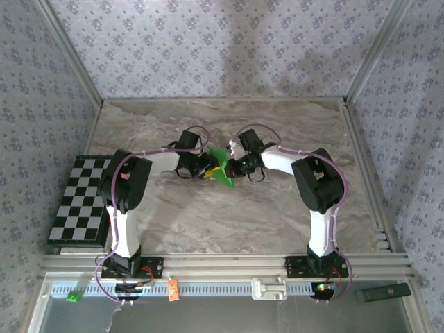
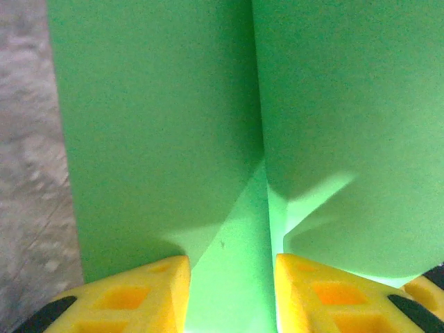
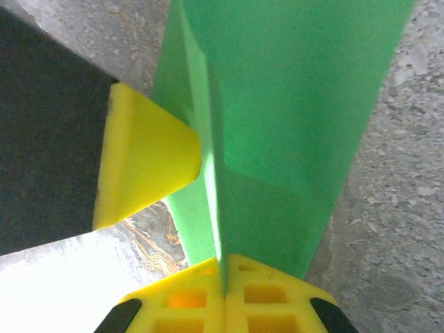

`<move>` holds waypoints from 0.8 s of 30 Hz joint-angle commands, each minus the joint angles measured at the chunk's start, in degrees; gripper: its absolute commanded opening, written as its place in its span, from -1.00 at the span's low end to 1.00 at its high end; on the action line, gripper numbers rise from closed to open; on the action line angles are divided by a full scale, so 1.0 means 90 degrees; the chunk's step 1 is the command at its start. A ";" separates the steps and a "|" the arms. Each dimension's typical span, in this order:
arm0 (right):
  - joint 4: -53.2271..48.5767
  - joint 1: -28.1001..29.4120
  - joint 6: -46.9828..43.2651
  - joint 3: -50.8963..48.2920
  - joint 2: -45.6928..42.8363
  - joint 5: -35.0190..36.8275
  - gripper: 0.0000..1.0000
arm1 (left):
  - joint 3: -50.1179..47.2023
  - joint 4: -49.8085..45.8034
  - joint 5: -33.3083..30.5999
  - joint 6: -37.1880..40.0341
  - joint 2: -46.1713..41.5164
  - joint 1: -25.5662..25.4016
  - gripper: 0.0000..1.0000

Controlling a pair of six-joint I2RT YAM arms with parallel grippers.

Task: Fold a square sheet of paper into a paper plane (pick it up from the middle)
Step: Fourth fold the wing at the center of the table.

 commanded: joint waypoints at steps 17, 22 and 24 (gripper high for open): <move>0.0813 -0.0265 0.0203 -0.0690 0.0285 -0.1615 -0.97 | -0.0992 0.1770 0.0549 -0.0309 -0.0892 0.0089 -0.43; 0.0998 -0.0362 0.0374 -0.0767 0.0319 -0.1759 -0.99 | -0.0869 0.1984 0.0744 -0.0290 -0.0621 0.0003 -0.58; 0.1025 -0.0379 0.0403 -0.0789 0.0329 -0.1793 -0.99 | -0.0838 0.2109 0.0849 -0.0304 -0.0533 -0.0014 -0.61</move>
